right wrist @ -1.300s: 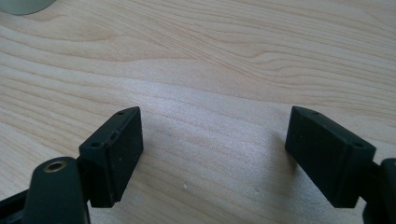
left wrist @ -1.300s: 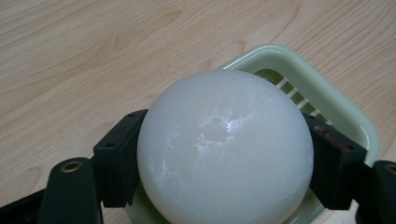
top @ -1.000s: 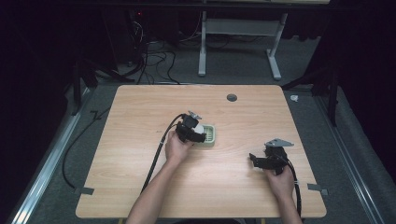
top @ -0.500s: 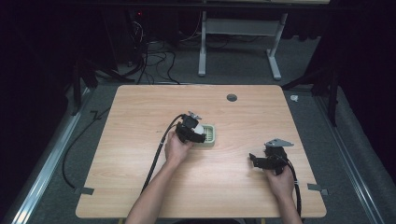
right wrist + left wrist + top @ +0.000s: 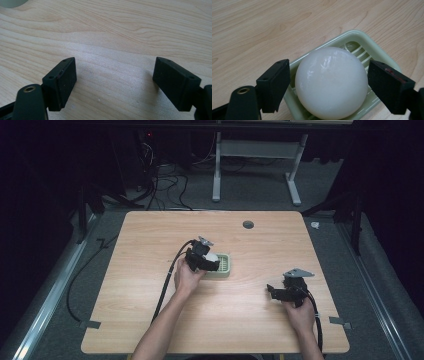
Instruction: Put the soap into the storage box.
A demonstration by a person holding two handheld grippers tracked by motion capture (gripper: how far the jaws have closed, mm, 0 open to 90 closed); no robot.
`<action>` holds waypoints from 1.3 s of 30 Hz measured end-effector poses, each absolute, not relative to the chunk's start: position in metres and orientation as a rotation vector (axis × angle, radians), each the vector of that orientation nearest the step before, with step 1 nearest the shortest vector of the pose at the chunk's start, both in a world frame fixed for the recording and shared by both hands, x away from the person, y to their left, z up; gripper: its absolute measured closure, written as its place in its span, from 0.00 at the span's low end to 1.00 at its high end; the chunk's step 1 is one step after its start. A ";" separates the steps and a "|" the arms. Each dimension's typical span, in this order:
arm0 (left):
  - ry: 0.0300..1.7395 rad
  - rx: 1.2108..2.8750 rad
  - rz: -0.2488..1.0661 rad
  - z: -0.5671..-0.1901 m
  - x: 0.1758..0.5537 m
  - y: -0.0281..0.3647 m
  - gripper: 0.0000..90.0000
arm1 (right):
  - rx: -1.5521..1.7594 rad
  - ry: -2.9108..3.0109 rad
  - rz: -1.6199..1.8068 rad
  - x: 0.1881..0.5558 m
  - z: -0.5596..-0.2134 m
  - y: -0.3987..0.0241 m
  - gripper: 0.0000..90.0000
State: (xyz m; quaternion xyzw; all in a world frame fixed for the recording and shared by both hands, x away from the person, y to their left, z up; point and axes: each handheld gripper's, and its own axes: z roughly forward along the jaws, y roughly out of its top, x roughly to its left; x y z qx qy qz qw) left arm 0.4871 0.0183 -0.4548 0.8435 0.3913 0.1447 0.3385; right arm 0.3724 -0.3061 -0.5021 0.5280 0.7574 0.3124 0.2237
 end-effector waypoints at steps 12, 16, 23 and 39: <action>1.017 2.133 0.372 -0.440 0.481 0.037 0.22 | 1.457 2.090 0.862 0.372 -0.502 -0.306 0.22; 1.012 2.126 0.378 -0.436 0.478 0.043 0.21 | 1.457 2.090 0.862 0.372 -0.502 -0.306 0.22; 1.005 2.100 0.398 -0.429 0.470 0.055 0.22 | 1.457 2.091 0.862 0.372 -0.502 -0.306 0.22; 1.023 2.081 0.439 -0.418 0.452 0.082 0.25 | 1.454 2.092 0.862 0.372 -0.502 -0.306 0.22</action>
